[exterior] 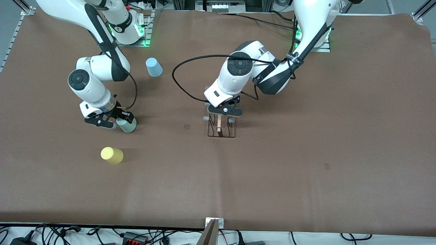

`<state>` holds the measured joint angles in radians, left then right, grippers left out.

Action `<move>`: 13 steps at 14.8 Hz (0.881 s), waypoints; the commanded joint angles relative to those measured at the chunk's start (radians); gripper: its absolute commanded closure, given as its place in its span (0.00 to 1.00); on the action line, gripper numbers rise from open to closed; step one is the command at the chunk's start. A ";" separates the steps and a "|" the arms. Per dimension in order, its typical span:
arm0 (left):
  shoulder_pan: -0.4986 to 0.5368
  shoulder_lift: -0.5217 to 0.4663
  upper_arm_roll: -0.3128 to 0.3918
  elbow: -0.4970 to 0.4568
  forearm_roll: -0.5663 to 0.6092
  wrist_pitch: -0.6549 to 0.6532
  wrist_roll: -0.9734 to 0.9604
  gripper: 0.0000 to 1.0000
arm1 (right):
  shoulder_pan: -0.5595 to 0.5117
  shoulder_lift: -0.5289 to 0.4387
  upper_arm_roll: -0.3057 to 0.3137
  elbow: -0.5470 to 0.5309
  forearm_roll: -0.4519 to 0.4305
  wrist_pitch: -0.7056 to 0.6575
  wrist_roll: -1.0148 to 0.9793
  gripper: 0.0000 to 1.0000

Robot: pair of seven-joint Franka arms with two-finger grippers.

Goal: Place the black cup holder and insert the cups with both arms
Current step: 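Open the left gripper and withdraw while the right gripper lifts the cup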

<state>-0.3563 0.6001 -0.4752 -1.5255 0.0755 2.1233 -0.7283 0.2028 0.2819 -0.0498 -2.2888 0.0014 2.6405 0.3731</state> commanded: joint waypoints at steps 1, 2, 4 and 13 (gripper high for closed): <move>-0.013 0.009 0.004 0.033 0.018 -0.005 -0.016 0.99 | 0.000 -0.027 0.004 -0.011 0.006 -0.022 -0.020 0.72; -0.013 0.013 0.004 0.033 0.018 -0.003 -0.016 0.99 | 0.000 -0.029 0.002 -0.011 0.006 -0.022 -0.022 0.72; -0.013 0.015 0.004 0.031 0.017 0.010 -0.016 0.93 | 0.000 -0.029 0.002 -0.011 0.006 -0.022 -0.022 0.72; 0.031 -0.037 0.007 0.027 0.026 -0.034 -0.002 0.00 | 0.020 -0.137 0.002 0.031 0.005 -0.212 -0.022 0.73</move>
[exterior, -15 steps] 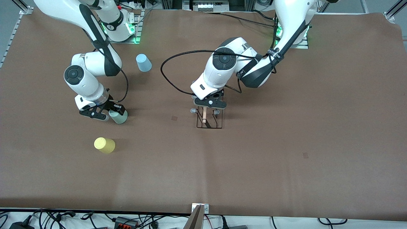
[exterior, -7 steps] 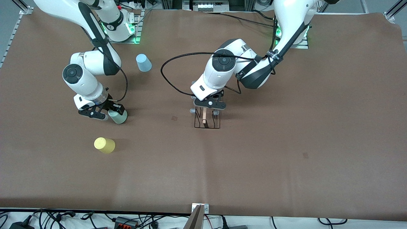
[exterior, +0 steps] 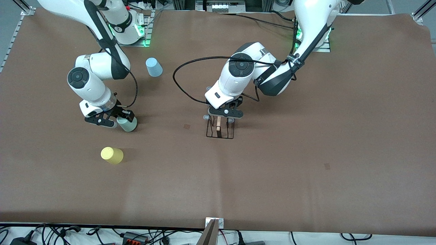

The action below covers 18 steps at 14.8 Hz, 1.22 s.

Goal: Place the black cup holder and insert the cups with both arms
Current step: 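Open the left gripper and withdraw while the right gripper lifts the cup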

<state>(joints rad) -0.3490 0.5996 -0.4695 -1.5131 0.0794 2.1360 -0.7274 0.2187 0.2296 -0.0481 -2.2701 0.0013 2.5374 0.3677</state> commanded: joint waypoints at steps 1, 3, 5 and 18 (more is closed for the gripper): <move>0.042 -0.061 0.003 0.014 0.028 -0.088 0.000 0.00 | 0.004 -0.117 0.002 0.026 0.005 -0.161 -0.012 0.73; 0.093 -0.112 -0.001 0.019 0.065 -0.166 0.025 0.00 | 0.004 -0.165 0.016 0.032 0.009 -0.229 0.003 0.74; 0.138 -0.155 0.002 0.019 0.091 -0.244 0.116 0.00 | 0.002 -0.196 0.030 0.032 0.012 -0.259 0.028 0.74; 0.601 -0.267 0.005 0.199 0.063 -0.668 0.744 0.00 | 0.186 -0.113 0.402 0.322 0.000 -0.315 0.995 0.76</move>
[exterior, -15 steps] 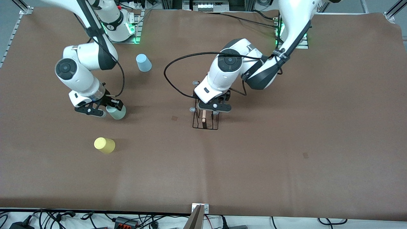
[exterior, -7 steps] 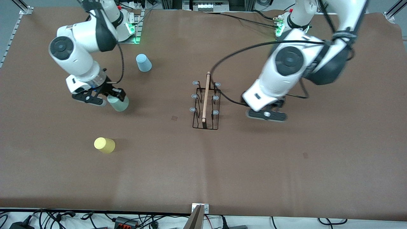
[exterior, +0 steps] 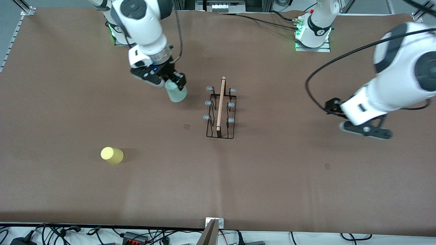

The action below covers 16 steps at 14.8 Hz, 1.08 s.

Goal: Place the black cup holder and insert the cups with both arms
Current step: 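Hang the teal cup on a rack peg with the right gripper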

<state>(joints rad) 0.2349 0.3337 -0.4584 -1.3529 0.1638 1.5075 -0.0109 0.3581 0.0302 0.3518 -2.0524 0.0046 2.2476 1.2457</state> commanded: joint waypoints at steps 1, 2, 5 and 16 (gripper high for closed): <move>0.009 -0.027 0.019 0.037 -0.029 -0.041 0.026 0.00 | 0.079 0.112 0.004 0.130 -0.006 -0.025 0.154 0.76; -0.029 -0.065 0.097 0.031 -0.035 -0.038 0.028 0.00 | 0.102 0.134 0.004 0.144 -0.006 -0.023 0.176 0.76; -0.196 -0.183 0.392 -0.087 -0.180 -0.017 0.048 0.00 | 0.136 0.178 0.006 0.146 -0.023 0.006 0.221 0.76; -0.259 -0.447 0.468 -0.424 -0.147 0.263 0.043 0.00 | 0.174 0.257 0.006 0.135 -0.023 0.036 0.247 0.75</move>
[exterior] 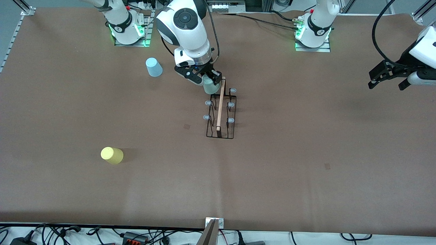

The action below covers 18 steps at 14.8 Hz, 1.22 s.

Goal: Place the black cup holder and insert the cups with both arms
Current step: 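Hang the teal cup on a rack peg with the right gripper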

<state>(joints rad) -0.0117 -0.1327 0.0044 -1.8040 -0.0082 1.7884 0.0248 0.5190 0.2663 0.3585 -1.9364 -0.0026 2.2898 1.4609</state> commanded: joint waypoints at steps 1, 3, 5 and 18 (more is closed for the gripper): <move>-0.013 0.033 0.005 0.066 0.025 -0.062 0.004 0.00 | 0.019 0.024 -0.001 0.019 -0.016 -0.004 0.032 0.75; -0.014 0.048 0.005 0.084 0.024 -0.098 0.000 0.00 | 0.022 0.030 -0.001 0.019 -0.016 -0.004 0.032 0.67; -0.014 0.047 0.005 0.086 0.024 -0.104 0.001 0.00 | 0.023 0.039 -0.001 0.019 -0.017 -0.003 0.030 0.16; -0.014 0.048 0.000 0.088 0.022 -0.106 0.009 0.00 | -0.236 -0.044 -0.035 0.020 -0.020 -0.156 -0.503 0.00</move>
<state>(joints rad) -0.0191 -0.0990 0.0008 -1.7481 -0.0028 1.7067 0.0246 0.3538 0.2560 0.3253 -1.9150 -0.0171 2.1972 1.1087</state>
